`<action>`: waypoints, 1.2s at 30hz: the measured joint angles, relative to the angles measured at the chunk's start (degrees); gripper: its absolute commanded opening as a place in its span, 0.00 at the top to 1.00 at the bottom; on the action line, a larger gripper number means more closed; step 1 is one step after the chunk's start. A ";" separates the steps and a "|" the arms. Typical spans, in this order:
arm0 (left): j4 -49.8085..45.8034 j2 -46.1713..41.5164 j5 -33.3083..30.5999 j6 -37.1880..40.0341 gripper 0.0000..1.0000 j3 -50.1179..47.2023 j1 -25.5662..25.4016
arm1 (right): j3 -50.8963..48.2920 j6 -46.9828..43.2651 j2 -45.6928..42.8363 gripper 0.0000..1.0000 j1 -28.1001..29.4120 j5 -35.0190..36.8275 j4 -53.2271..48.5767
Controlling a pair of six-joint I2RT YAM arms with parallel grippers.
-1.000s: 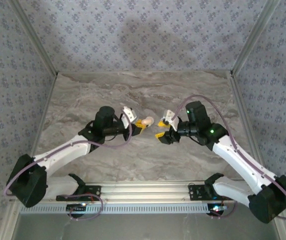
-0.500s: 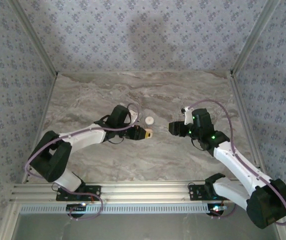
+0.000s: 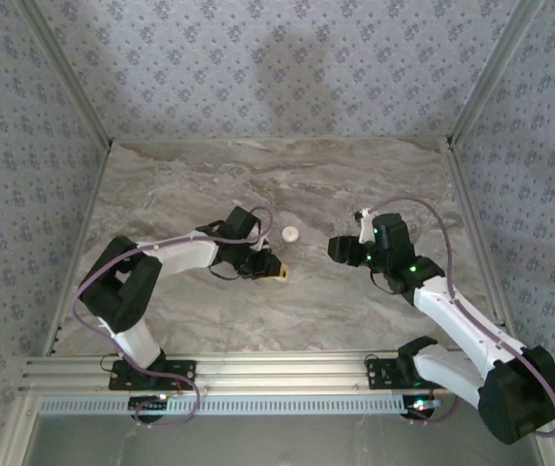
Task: Insert wireless bluetooth earbuds into charging case
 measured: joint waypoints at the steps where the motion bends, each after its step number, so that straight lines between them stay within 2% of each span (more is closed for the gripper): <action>1: -0.87 0.00 -0.59 0.02 0.58 0.00 0.48 | -0.02 0.00 0.00 0.42 -0.33 0.20 0.00; 2: -1.73 0.00 -1.29 0.17 0.54 0.02 1.16 | -0.02 -0.02 0.00 0.42 -0.70 0.33 0.00; 6: -5.22 -0.52 -4.52 1.14 0.25 0.07 4.04 | -0.04 -0.24 0.00 0.41 -2.93 1.14 -0.02; 8: -7.54 -1.64 -6.45 2.43 0.01 0.17 5.73 | -0.04 -0.63 0.00 0.32 -4.50 1.77 -0.02; 12: -12.68 -6.10 -10.97 4.70 0.00 1.16 9.55 | 0.04 -2.95 0.61 0.15 -8.26 4.11 0.11; 13: -13.86 -8.13 -12.59 5.40 0.01 1.62 10.91 | 0.07 -3.50 1.07 0.00 -9.57 5.22 0.31; 16: -15.67 -14.99 -18.58 7.19 0.00 2.80 14.69 | 0.07 -6.36 2.58 0.00 -12.98 8.70 1.64; 20: -14.23 -26.71 -32.00 10.10 0.00 2.23 18.82 | -0.70 -9.92 5.44 0.00 -18.38 13.29 7.06; 23: -7.56 -35.98 -44.39 12.74 0.00 -3.23 20.52 | -2.49 -12.28 8.09 0.00 -21.88 15.37 12.57; 26: 0.24 -41.42 -53.33 16.57 0.00 -11.56 22.64 | -4.42 -15.17 11.39 0.00 -23.69 16.50 17.88; 30: 11.02 -42.36 -58.95 21.90 0.00 -23.47 26.53 | -7.26 -19.32 17.31 0.00 -24.00 16.87 27.45; 36: 32.46 -37.20 -58.34 25.92 0.00 -38.29 31.91 | -9.20 -22.91 26.75 0.00 -24.55 14.78 40.48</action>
